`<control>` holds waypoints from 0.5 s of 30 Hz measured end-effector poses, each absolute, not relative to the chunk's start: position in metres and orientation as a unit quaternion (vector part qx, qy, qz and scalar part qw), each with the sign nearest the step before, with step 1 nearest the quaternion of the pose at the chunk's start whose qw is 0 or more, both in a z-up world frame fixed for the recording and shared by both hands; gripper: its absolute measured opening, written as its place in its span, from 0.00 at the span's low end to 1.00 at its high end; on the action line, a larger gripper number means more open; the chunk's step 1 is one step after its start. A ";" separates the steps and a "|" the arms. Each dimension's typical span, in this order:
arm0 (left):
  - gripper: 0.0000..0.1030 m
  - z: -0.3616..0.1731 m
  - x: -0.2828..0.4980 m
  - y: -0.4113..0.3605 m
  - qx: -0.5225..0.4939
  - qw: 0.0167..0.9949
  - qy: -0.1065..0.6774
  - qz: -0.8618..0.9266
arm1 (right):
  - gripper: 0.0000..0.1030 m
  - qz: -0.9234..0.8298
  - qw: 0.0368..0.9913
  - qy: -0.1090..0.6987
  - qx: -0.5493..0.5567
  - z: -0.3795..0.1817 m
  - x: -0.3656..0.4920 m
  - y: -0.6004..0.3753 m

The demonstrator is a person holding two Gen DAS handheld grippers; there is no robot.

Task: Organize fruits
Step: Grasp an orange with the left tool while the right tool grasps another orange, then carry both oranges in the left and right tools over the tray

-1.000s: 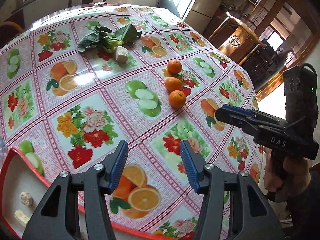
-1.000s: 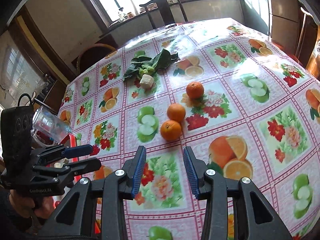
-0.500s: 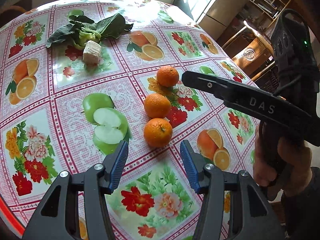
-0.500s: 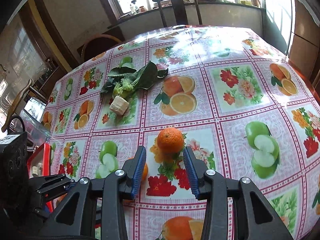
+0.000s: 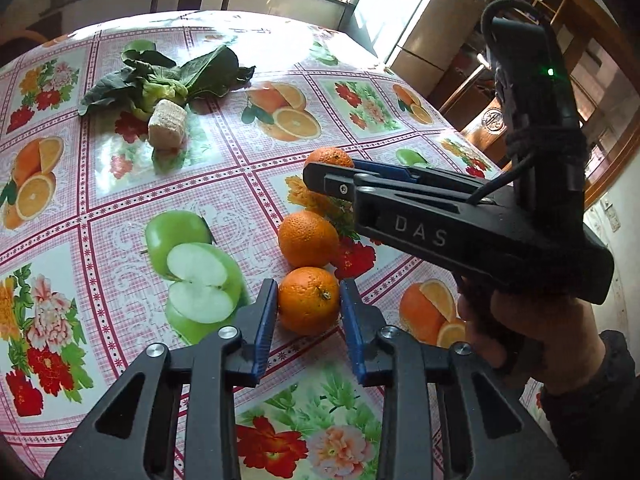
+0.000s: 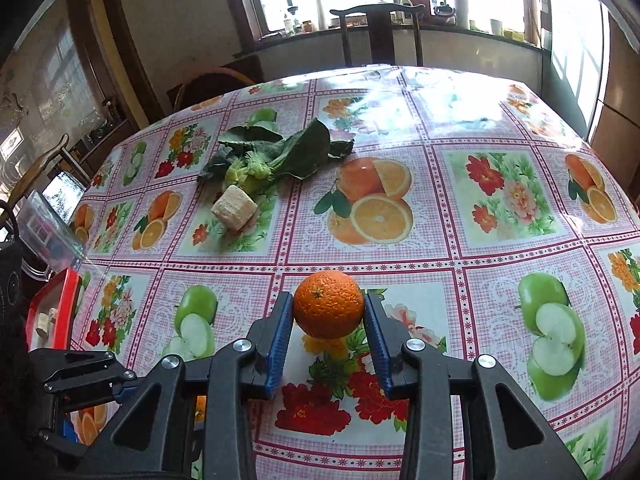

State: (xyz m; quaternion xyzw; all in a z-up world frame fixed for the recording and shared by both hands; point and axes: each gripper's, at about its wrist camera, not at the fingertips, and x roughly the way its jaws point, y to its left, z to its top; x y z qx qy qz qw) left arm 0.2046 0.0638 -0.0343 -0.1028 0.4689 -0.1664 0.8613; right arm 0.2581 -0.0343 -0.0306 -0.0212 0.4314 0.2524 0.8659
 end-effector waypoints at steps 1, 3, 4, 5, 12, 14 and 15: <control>0.28 -0.033 0.202 0.065 -0.096 0.863 0.469 -0.161 | 0.35 0.258 0.868 0.424 -0.022 -0.026 0.253 -0.033; 0.28 -0.028 0.194 0.072 -0.091 0.865 0.468 -0.154 | 0.35 0.272 0.870 0.411 -0.020 -0.016 0.240 -0.032; 0.28 -0.025 0.189 0.077 -0.094 0.867 0.465 -0.153 | 0.35 0.279 0.870 0.407 -0.016 -0.011 0.234 -0.032; 0.28 -0.023 0.184 0.082 -0.096 0.868 0.462 -0.151 | 0.35 0.286 0.870 0.402 -0.012 -0.007 0.226 -0.031; 0.28 -0.006 0.136 0.119 -0.102 0.881 0.441 -0.134 | 0.35 0.329 0.869 0.370 -0.002 0.018 0.170 -0.015; 0.28 -0.003 0.125 0.126 -0.102 0.885 0.436 -0.126 | 0.35 0.341 0.867 0.364 -0.004 0.022 0.154 -0.009; 0.28 -0.001 0.118 0.131 -0.101 0.887 0.432 -0.123 | 0.35 0.348 0.866 0.360 -0.007 0.024 0.147 -0.006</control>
